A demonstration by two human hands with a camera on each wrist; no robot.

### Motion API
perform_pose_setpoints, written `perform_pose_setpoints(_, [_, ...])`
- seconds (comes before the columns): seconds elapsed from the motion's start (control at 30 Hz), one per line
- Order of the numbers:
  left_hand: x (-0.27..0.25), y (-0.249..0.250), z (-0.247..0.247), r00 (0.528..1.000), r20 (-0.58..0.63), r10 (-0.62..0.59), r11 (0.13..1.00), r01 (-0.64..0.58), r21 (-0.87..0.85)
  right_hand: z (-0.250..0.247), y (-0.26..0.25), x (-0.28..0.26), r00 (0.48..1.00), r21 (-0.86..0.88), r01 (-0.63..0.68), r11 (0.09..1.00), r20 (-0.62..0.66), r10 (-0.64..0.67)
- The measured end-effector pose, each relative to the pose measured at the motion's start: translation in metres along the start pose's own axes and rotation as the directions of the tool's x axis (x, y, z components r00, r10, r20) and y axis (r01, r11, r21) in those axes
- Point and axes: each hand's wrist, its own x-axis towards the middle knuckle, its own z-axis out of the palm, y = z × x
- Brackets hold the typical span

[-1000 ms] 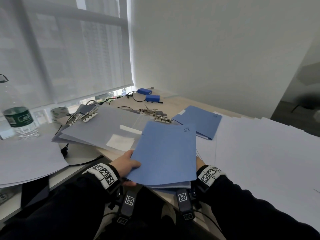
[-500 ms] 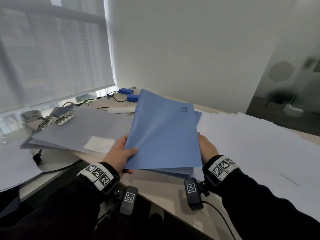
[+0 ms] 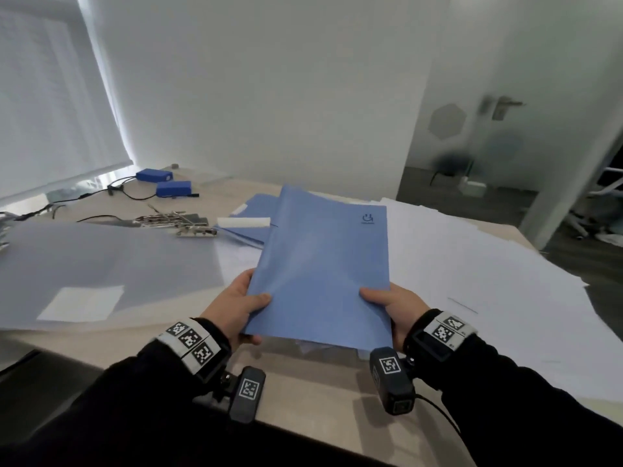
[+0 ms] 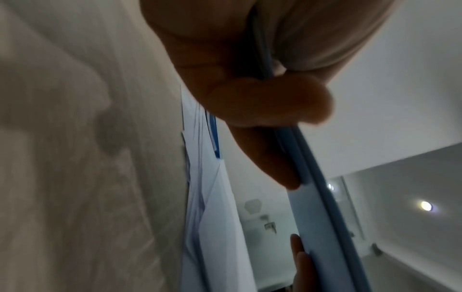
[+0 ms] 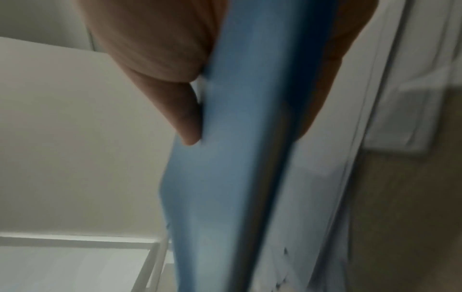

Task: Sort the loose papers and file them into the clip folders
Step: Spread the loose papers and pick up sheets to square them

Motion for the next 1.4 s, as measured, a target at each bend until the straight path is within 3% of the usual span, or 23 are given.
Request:
perform_pose_setpoints(0.13, [0.01,0.01,0.029,0.996,-0.021,-0.091,0.934,0.093,0.344,-0.028,0.006,-0.001,0.986,-0.077,0.079,0.994,-0.139,-0.089])
perform_pose_setpoints(0.23, [0.025,0.019,0.033,0.998,-0.063,0.017,0.872,0.016,0.489,-0.05,0.01,-0.003,0.969,-0.094,0.133,0.987,-0.196,-0.149])
perform_pose_setpoints(0.3, [0.039,0.029,0.029,0.965,-0.124,0.232,0.75,-0.096,0.654,-0.064,0.011,-0.004,0.959,-0.131,0.177,0.975,-0.199,-0.201])
perform_pose_setpoints(0.4, [0.056,0.049,0.028,0.86,-0.116,0.496,0.541,-0.202,0.816,-0.075,0.009,-0.011,0.945,-0.212,0.25,0.945,-0.159,-0.286])
perform_pose_setpoints(0.47, [0.064,0.06,0.034,0.858,-0.087,0.507,0.378,-0.13,0.917,-0.078,0.008,-0.015,0.941,-0.237,0.281,0.93,-0.121,-0.315])
perform_pose_setpoints(0.53, [0.069,0.066,0.041,0.915,-0.072,0.396,0.262,-0.037,0.964,-0.08,0.008,-0.016,0.94,-0.242,0.3,0.922,-0.091,-0.33])
perform_pose_setpoints(0.6, [0.071,0.067,0.046,0.957,-0.042,0.287,0.298,-0.048,0.953,-0.082,0.008,-0.017,0.938,-0.234,0.312,0.921,-0.075,-0.337])
perform_pose_setpoints(0.7, [0.071,0.065,0.05,0.964,0.039,0.264,0.422,-0.152,0.894,-0.086,0.007,-0.017,0.933,-0.232,0.331,0.915,-0.067,-0.354])
perform_pose_setpoints(0.97, [0.069,0.064,0.054,0.982,0.029,0.188,0.433,-0.109,0.895,-0.088,0.007,-0.017,0.928,-0.249,0.352,0.902,-0.037,-0.372])
perform_pose_setpoints(1.07, [0.067,0.059,0.063,0.989,-0.025,0.144,0.576,-0.063,0.815,-0.087,0.009,-0.017,0.923,-0.261,0.361,0.896,-0.039,-0.383])
perform_pose_setpoints(1.2, [0.064,0.052,0.075,0.994,-0.095,0.061,0.841,0.0,0.542,-0.084,0.009,-0.018,0.913,-0.267,0.381,0.885,-0.044,-0.406])
perform_pose_setpoints(1.33, [0.064,0.049,0.077,0.989,-0.135,0.069,0.868,0.007,0.497,-0.086,0.01,-0.018,0.914,-0.245,0.379,0.892,-0.051,-0.402])
perform_pose_setpoints(1.4, [0.064,0.043,0.077,0.988,-0.155,0.007,0.929,0.051,0.367,-0.09,0.012,-0.019,0.919,-0.23,0.368,0.901,-0.061,-0.391])
